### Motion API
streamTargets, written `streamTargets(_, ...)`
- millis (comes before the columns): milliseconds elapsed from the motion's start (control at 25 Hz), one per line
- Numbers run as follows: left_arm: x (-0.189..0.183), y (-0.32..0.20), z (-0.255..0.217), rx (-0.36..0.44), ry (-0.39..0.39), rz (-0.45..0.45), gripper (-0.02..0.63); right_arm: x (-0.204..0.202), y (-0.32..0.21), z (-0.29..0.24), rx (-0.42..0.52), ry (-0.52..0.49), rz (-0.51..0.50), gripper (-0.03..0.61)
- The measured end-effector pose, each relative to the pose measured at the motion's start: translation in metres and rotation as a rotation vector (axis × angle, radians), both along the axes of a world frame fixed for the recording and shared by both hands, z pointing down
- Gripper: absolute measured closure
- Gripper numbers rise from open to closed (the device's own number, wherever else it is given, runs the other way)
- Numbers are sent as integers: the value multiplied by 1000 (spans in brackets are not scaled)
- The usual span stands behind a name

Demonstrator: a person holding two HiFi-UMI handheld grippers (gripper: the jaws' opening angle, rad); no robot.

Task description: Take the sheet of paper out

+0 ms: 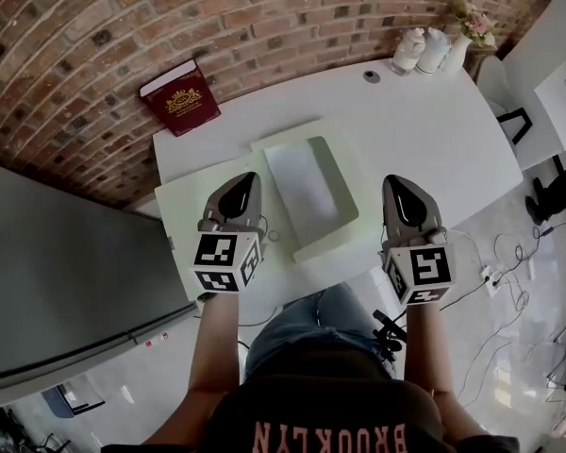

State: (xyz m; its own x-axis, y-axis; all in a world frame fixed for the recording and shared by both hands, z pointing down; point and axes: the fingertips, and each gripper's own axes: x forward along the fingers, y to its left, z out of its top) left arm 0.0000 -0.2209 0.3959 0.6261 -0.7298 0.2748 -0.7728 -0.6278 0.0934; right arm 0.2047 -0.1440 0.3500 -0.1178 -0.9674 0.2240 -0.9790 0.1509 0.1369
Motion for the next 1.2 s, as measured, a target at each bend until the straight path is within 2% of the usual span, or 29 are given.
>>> streamTargets(120, -1, -6, 11, -37, -2, -48, 614, 8, -14, 14, -52, -7, -46, 578)
streamTargets(360, -4, -15, 32, -104, 1, -130, 614, 23, -52, 24, -72, 10, -109, 578)
streamTargets(520, -2, -16, 45, -163, 13, -142, 614, 27, -64, 44, -134, -9, -134, 578)
streamTargets(720, -1, -15, 71, -275, 70, -167, 614, 28, -76, 63, -170, -27, -162, 578)
streamTargets(880, 1, -7, 94, -353, 75, -184, 612, 30, -80, 78, -198, -45, -178, 578)
streamTargets(920, 3, -4, 100, -383, 79, -171, 606, 31, -81, 81, -201, -49, -182, 578)
streamTargets(960, 7, -1, 107, -417, 81, -152, 521, 31, -83, 84, -205, -53, -185, 578)
streamTargets(1000, 10, 2, 113, -448, 81, -134, 499, 31, -85, 87, -210, -57, -190, 578)
streamTargets(1200, 20, 12, 142, -572, 100, -109, 497, 29, -91, 102, -242, -65, -213, 578)
